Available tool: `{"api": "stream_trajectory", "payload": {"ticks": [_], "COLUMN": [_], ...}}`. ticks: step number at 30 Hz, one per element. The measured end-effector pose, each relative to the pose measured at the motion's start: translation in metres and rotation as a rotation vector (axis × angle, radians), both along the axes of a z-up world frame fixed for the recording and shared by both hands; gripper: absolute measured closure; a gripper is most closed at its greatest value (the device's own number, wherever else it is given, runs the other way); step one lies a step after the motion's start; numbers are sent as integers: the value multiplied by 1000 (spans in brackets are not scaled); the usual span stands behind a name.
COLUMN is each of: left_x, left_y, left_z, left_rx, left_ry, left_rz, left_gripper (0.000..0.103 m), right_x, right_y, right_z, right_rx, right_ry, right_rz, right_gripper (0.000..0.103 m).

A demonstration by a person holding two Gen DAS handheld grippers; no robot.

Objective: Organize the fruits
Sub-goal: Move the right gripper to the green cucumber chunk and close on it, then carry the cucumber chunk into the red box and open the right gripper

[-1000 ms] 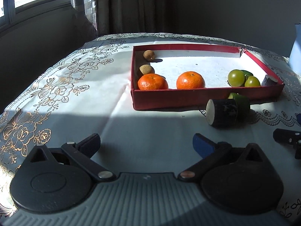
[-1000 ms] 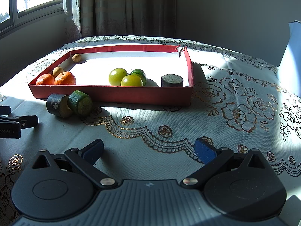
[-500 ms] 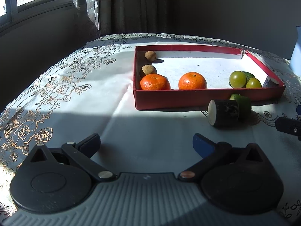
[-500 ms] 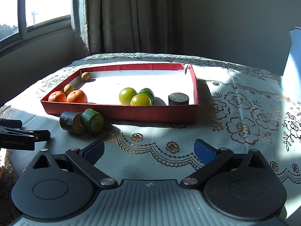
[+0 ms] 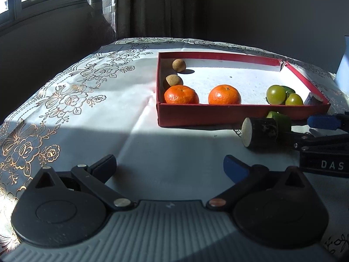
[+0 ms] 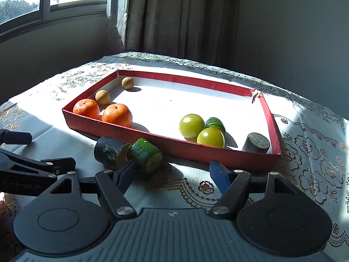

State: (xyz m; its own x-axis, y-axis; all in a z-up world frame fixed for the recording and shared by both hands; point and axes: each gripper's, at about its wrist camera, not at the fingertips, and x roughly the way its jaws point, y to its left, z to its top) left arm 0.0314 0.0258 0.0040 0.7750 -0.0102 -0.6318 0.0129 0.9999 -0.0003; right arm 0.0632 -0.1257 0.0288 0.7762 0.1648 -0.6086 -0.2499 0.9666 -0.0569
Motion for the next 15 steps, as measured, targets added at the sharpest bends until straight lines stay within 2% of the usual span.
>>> {"api": "stream_trajectory", "payload": {"ticks": [10, 11, 12, 14, 15], "left_x": [1, 1, 1, 1, 1], "left_y": [1, 1, 1, 1, 1], "left_z": [0, 0, 0, 0, 0], "left_rx": [-10, -10, -9, -9, -10], "left_ry": [3, 3, 3, 3, 4], "left_rz": [0, 0, 0, 0, 0], "left_gripper": [0, 0, 0, 0, 0], "right_x": [13, 14, 15, 17, 17], "right_y": [15, 15, 15, 15, 14], "right_z": [-5, -6, -7, -8, -7], "right_rx": [27, 37, 46, 58, 62], "right_ry": [10, 20, 32, 43, 45], "right_rz": [36, 47, 58, 70, 73], "right_gripper": [30, 39, 52, 55, 60]}}
